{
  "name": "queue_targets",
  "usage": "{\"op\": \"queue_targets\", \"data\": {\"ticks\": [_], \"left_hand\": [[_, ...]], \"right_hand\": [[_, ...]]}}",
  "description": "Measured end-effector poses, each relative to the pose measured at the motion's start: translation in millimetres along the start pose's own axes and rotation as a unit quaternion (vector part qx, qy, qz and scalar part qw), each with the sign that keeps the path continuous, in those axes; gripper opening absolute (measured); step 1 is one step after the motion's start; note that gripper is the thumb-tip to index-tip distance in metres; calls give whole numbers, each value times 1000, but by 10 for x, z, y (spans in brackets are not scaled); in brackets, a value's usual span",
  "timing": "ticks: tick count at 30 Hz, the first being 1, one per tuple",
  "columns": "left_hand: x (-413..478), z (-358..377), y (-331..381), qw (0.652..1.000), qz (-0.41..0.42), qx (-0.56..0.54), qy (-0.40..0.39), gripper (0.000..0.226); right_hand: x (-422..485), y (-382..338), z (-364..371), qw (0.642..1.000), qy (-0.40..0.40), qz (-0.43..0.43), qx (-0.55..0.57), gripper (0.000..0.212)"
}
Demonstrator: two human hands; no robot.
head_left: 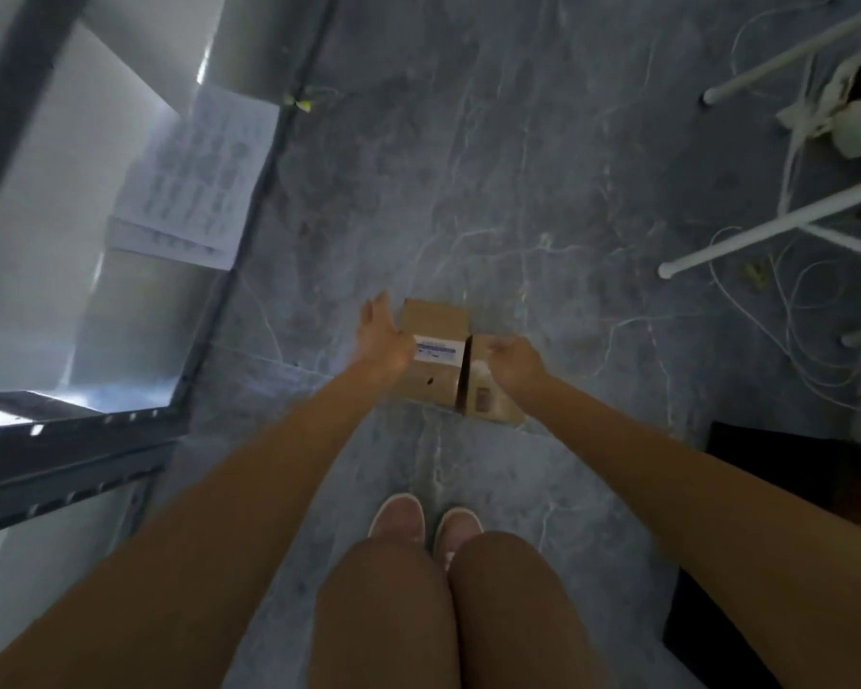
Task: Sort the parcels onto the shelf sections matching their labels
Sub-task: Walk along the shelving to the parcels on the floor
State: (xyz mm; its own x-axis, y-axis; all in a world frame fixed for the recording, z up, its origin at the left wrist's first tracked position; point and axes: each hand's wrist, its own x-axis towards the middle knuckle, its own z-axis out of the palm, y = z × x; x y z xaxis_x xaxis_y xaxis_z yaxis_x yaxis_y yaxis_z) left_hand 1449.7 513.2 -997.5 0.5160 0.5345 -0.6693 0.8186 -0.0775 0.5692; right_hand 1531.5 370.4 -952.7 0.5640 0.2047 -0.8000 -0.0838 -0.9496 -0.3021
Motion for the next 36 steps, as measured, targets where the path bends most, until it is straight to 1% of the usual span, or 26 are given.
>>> {"op": "queue_targets", "data": {"ticks": [2,4,7,8,10,12,15,19,21,22,24,28,31,36], "left_hand": [[436,208,-268,1000,-16,-1,-19,66],[726,393,-419,998,-50,7,-30,73],[910,583,-523,994,-86,43,-51,81],[945,639,-573,992,-97,53,-61,81],[992,733,-677,988,-106,71,-88,80],[999,811,-785,983,-117,64,-126,75],[998,848,-829,977,-156,16,-145,69],[938,739,-764,975,-170,-6,-145,62],[852,638,-710,976,-161,2,-145,72],[775,573,-660,978,-156,5,-137,72],[604,428,-536,983,-139,7,-123,62],[141,79,-114,988,-107,-8,-114,52],[-298,-274,254,990,-90,-8,-109,49],[-992,-891,907,994,-32,-36,-95,38]], "right_hand": [[403,73,222,998,-1,9,57,33],[753,117,400,996,-6,26,85,31],[1089,188,627,997,-18,25,74,23],[1141,195,684,997,-15,21,74,24],[1187,192,740,999,-2,12,48,30],[1170,148,745,1000,-11,16,19,32],[1191,110,714,998,-47,37,32,34],[1124,73,696,993,-56,50,87,35],[1022,4,647,992,-40,50,112,34],[938,-37,605,991,-28,48,122,34],[723,-111,500,988,-3,45,147,35],[187,-272,219,973,48,52,222,33],[-341,-456,-82,955,79,48,283,31],[-1270,-808,-684,930,113,30,350,34]]}}
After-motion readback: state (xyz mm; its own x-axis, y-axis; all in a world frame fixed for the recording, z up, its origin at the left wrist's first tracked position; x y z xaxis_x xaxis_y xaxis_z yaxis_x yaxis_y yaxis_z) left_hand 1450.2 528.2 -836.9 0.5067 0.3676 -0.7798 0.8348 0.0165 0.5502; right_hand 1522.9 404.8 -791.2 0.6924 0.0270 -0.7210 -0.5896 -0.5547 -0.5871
